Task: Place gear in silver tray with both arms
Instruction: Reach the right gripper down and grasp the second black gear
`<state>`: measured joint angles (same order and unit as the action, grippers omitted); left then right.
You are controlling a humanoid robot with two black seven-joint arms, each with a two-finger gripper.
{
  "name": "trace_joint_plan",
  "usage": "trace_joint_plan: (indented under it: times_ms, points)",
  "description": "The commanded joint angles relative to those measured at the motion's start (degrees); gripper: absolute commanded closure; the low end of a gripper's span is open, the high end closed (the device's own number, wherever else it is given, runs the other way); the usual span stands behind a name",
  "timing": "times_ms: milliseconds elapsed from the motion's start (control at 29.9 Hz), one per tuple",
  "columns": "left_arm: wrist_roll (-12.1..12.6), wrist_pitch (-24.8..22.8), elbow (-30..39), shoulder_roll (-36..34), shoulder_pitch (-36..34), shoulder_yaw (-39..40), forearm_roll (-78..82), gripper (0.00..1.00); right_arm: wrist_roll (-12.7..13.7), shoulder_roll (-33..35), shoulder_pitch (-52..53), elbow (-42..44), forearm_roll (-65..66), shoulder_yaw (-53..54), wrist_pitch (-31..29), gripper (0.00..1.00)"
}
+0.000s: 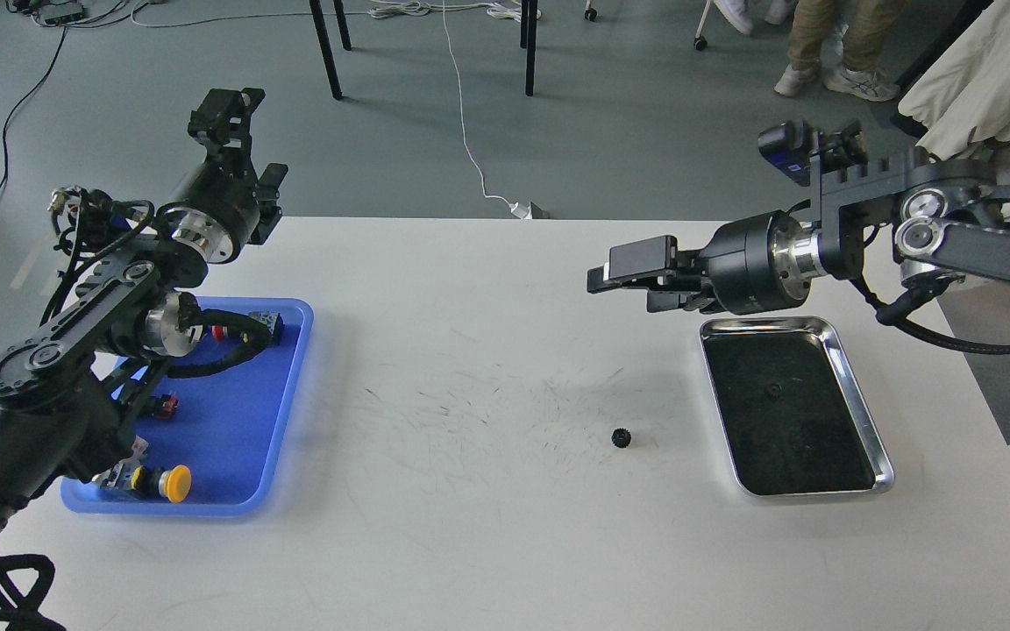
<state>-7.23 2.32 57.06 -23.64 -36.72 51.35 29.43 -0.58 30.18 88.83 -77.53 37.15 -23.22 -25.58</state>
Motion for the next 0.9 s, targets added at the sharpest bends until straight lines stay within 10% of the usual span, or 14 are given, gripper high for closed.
trace_joint_plan:
  times_ms: [0, 869]
  points:
    - [0.0, -0.6, 0.0, -1.1, 0.2, 0.0, -1.9, 0.03, 2.6, -5.6, 2.9, 0.1, 2.4, -7.1, -0.6, 0.04]
    - [-0.6, 0.2, 0.0, -1.0, 0.1, 0.1, -0.2, 0.03, 3.1, -19.2, -4.3, 11.4, 4.3, -15.8, -0.6, 0.12]
